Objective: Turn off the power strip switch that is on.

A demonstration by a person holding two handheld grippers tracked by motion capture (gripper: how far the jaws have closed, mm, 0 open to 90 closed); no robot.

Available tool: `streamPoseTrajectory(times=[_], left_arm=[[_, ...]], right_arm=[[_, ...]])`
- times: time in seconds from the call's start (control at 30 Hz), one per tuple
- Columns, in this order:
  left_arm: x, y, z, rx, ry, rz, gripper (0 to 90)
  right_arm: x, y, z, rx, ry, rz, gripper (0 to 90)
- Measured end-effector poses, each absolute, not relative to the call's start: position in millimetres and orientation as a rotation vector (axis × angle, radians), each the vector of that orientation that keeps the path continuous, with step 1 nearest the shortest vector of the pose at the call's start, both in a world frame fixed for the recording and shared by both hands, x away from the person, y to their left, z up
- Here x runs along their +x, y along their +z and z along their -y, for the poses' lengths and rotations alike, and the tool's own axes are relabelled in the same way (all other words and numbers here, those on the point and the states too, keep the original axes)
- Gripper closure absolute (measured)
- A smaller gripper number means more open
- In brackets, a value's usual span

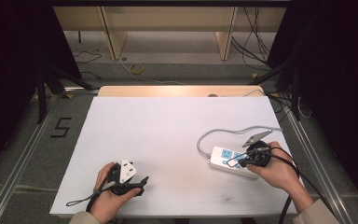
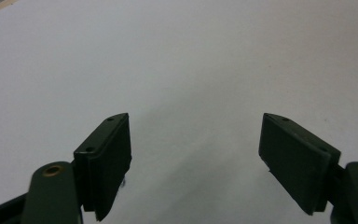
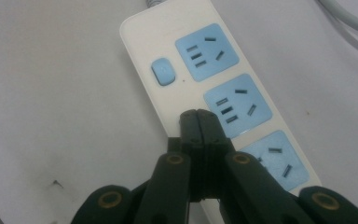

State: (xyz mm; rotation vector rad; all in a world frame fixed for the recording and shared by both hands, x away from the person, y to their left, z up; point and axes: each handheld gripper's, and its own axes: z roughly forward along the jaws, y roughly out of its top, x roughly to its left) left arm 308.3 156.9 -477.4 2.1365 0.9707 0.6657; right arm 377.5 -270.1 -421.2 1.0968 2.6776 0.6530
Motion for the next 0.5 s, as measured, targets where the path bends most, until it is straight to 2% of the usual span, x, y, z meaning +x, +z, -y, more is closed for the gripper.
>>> streamPoseTrajectory(times=[0.5], left_arm=[[308.2, -477.3, -157.0, 2.142, 0.665, -0.97, 25.1]], right_arm=[[378.8, -422.0, 274.5, 1.112, 0.617, -2.676, 90.0]])
